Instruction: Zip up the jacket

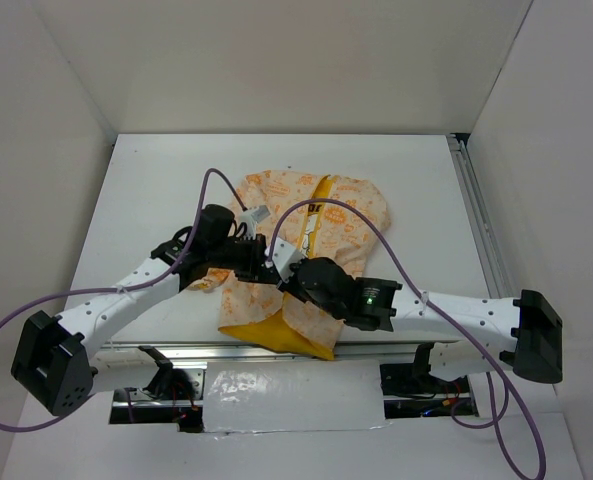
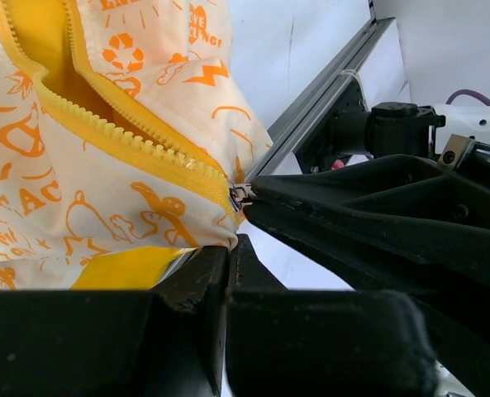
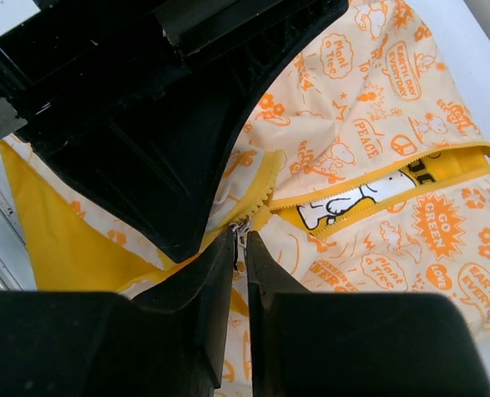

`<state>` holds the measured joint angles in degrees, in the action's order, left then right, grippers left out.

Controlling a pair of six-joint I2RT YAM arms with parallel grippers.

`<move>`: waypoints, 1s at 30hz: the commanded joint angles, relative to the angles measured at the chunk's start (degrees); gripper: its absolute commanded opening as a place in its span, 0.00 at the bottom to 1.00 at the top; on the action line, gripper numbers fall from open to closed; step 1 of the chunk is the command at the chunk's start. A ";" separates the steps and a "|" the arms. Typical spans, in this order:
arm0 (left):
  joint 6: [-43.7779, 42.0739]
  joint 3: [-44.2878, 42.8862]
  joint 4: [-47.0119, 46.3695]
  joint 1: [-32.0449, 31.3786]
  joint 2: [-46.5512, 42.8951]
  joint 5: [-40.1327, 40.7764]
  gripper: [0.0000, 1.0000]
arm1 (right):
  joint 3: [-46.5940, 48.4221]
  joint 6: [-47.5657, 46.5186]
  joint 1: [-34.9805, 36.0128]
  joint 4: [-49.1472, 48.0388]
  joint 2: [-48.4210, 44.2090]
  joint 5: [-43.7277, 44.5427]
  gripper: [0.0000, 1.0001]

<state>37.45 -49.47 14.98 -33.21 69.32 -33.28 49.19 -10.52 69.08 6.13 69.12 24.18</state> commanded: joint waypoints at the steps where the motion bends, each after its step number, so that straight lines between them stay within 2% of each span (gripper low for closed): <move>1: -1.59 -0.54 -2.32 -0.36 -1.29 -2.49 0.00 | 0.64 0.68 -0.44 -1.21 -1.10 -0.72 0.21; 4: -1.59 -0.62 -2.06 -0.36 -1.12 -3.28 0.00 | 1.26 0.77 -0.44 -0.95 0.39 -0.55 0.26; 14: -1.51 -0.27 -1.18 -0.36 -2.08 -1.53 0.00 | 2.05 3.84 -0.88 3.01 2.42 6.49 0.26; 21: -2.03 -0.71 -1.62 -0.45 -0.59 -2.76 0.00 | 0.73 2.35 -0.96 -0.77 0.58 2.98 0.19; 27: -2.12 -1.41 -1.36 -0.80 1.52 -1.88 0.00 | 2.57 1.38 -0.96 1.33 0.84 -1.41 0.26; 30: -2.38 -2.12 -0.57 -0.89 2.40 -1.44 0.00 | 3.02 0.42 -0.97 3.01 0.75 -3.97 0.26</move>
<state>36.14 -49.50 15.35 -33.61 70.94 -33.87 49.25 -9.06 68.10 8.78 71.29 23.97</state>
